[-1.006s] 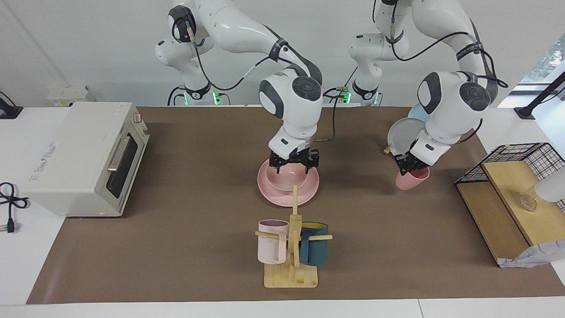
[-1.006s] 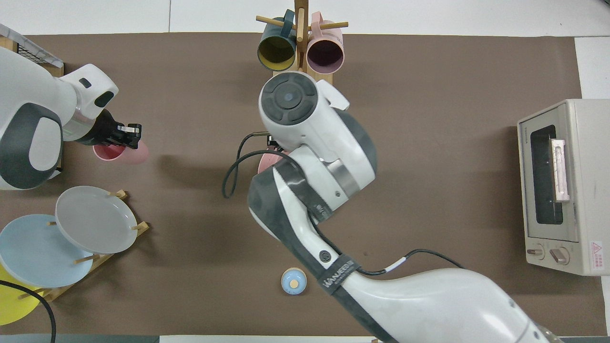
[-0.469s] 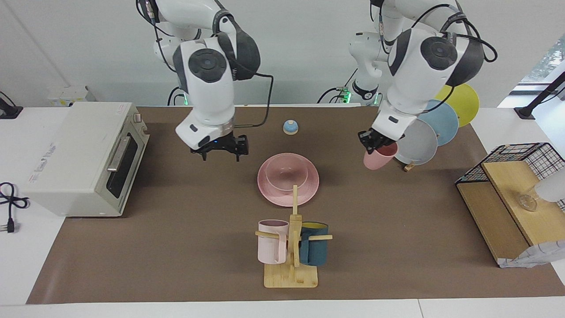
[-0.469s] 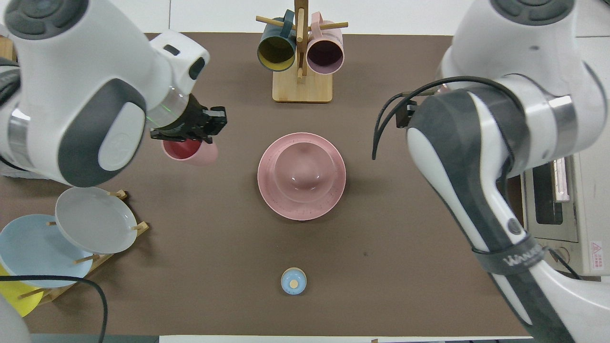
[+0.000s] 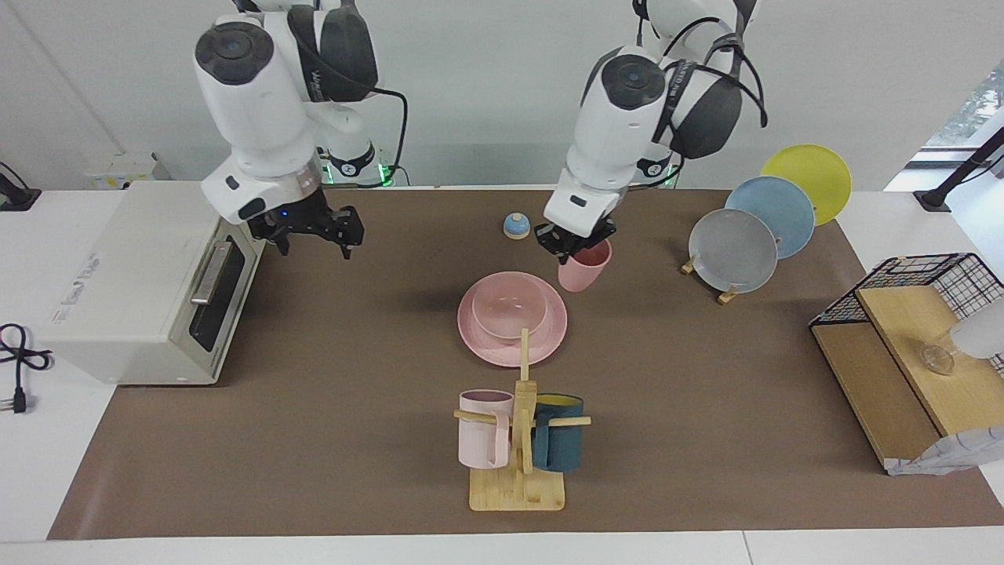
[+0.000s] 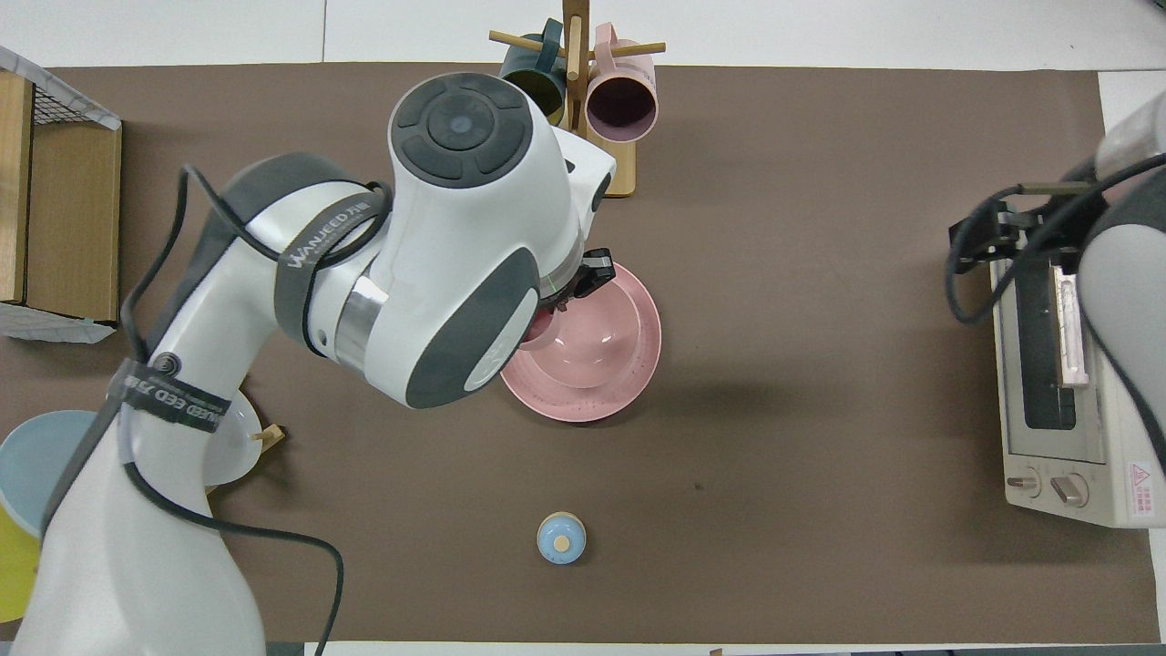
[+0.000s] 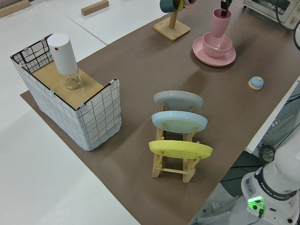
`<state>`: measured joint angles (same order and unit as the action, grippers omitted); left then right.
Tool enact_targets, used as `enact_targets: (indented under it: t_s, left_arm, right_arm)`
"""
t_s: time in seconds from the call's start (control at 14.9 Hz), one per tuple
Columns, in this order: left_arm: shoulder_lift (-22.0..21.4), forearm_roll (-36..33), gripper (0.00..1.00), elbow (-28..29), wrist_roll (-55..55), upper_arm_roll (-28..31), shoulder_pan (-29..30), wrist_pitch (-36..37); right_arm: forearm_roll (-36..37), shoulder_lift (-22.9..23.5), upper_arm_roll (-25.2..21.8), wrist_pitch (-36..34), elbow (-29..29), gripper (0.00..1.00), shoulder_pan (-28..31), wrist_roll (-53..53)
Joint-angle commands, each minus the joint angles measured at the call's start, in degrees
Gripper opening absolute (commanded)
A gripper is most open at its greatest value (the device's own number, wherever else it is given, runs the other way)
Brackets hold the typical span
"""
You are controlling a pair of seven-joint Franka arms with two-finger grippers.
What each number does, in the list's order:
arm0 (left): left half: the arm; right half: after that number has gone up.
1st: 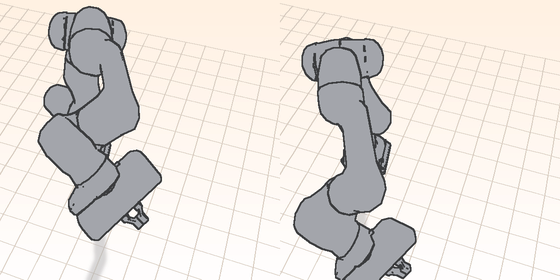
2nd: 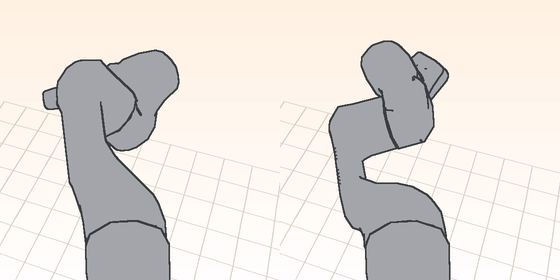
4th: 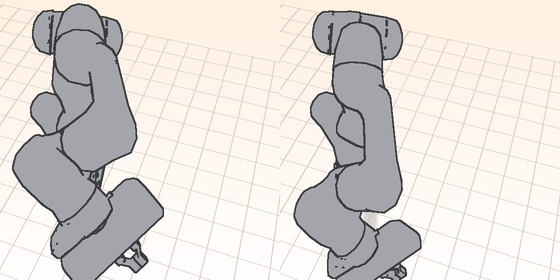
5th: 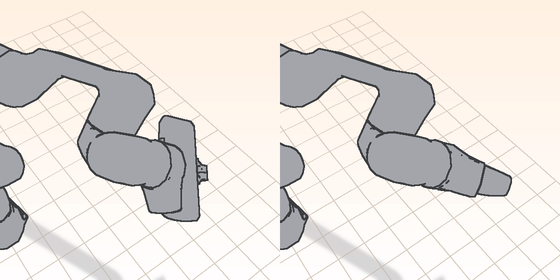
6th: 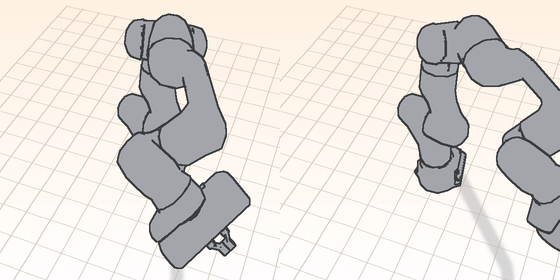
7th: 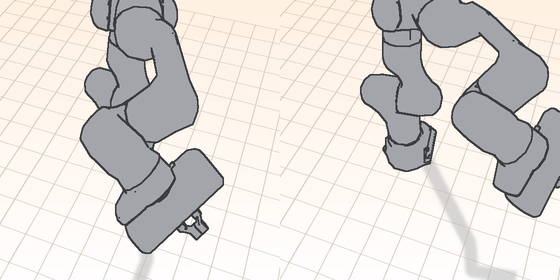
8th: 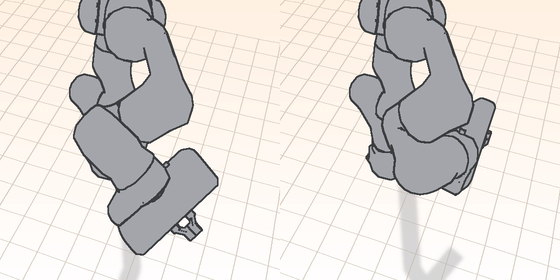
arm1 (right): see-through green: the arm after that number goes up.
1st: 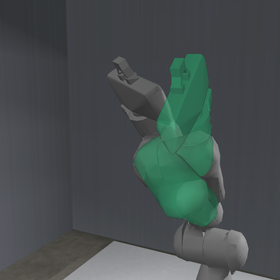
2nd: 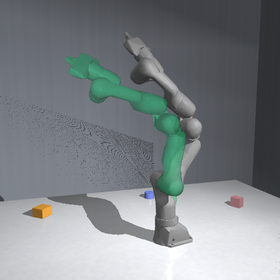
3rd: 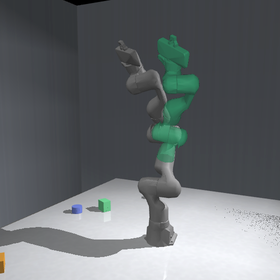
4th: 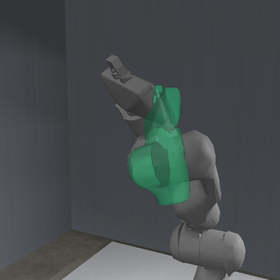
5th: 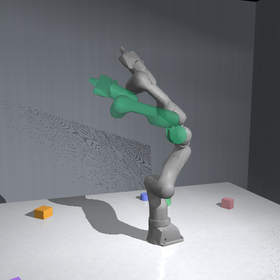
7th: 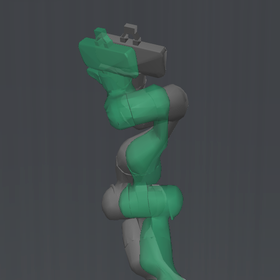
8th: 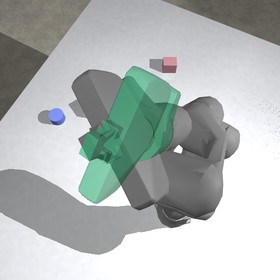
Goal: Organize tableware
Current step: 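Lower the pink cup into the bowl with the left gripper and release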
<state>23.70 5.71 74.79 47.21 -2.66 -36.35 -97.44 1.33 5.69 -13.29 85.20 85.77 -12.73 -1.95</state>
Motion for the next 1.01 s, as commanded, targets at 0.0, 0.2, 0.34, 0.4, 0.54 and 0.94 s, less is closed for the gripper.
enact_targets:
  t_s: [0.0, 0.2, 0.34, 0.4, 0.54, 0.94]
  left_arm:
    - [3.8, 0.1, 0.00, -3.6, 1.7, 1.2, -2.1, -0.9]
    - [4.2, 0.1, 0.00, -0.9, 2.6, 1.1, -2.9, -4.1]
    - [4.9, -0.1, 0.00, -0.2, 3.9, 1.1, -3.6, -6.4]
    - [5.0, -0.2, 0.00, 0.4, 3.9, 1.2, -3.6, -7.1]
    - [5.9, -0.7, 0.00, 1.3, 4.0, 1.2, -3.7, -8.8]
    - [5.7, -0.8, 0.00, 7.6, 6.0, 1.2, -4.2, -15.0]
  right_arm:
    - [-1.2, -3.8, -2.6, -0.6, 4.4, 1.00, 0.7, 4.1]
    - [-1.2, -4.2, -2.7, -1.4, 5.0, 1.00, 0.7, 4.2]
    - [-1.2, -5.1, -2.7, 0.2, 5.0, 1.00, 1.5, 4.7]
    - [-1.2, -5.9, -2.5, 0.0, 5.0, 1.00, 2.0, 4.6]
    - [-1.1, -7.0, -2.3, 0.1, 5.0, 1.00, 2.0, 4.5]
    - [-0.8, -6.7, 0.9, 1.5, 4.9, 1.00, 4.5, 4.9]
